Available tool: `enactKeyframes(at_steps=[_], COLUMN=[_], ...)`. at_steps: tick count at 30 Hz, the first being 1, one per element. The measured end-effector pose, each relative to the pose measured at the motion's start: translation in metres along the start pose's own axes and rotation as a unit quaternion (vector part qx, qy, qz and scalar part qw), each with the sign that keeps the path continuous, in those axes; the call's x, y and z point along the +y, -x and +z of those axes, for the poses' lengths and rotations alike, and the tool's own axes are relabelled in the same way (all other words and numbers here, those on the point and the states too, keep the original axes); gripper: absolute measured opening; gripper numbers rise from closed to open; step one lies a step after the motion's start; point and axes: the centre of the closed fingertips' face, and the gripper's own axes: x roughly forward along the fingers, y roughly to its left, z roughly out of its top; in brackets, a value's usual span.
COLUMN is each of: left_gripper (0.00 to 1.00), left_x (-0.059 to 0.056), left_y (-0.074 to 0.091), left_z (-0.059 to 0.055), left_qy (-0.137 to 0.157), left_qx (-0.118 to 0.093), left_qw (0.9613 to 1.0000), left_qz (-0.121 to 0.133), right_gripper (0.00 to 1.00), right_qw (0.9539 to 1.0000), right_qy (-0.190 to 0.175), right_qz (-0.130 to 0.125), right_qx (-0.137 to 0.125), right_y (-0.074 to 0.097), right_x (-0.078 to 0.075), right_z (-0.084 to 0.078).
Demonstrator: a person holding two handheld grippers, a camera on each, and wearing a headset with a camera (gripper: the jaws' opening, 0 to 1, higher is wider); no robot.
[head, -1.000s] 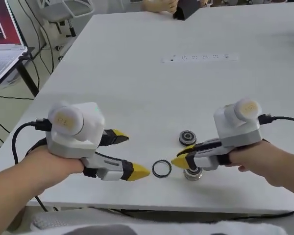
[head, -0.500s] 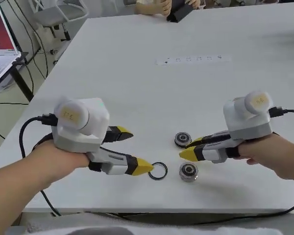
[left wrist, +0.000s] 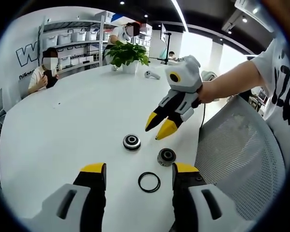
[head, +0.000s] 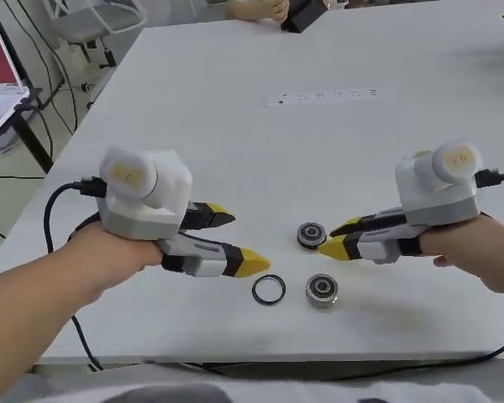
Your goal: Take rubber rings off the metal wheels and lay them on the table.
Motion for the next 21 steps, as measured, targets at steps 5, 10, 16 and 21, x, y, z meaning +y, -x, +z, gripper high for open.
enactKeyframes(at_steps=[5, 10, 16, 21], left_gripper=[0.51, 0.50, 0.48, 0.46], left_x=[0.002, 0.003, 0.006, 0.009], left_y=[-0.006, -0.014, -0.024, -0.034], left_z=[0.002, 0.002, 0.002, 0.004], left_qy=[-0.006, -0.010, -0.022, -0.028], left_qx=[0.005, 0.010, 0.022, 0.026], left_qw=[1.0000, 0.9999, 0.9995, 0.9992], left_qz=[0.001, -0.002, -0.006, -0.009], right_gripper=[0.22, 0.22, 0.24, 0.24], right_qw=[0.9999, 0.9997, 0.9990, 0.9986], right_qy=[0.010, 0.019, 0.036, 0.042], right_qz=[-0.006, -0.016, -0.025, -0.028], right_qx=[0.004, 0.005, 0.010, 0.016], right_y=[0.002, 0.003, 0.002, -0.001], right_x=[-0.004, -0.008, -0.014, -0.019], right_z=[-0.003, -0.005, -0.008, -0.012])
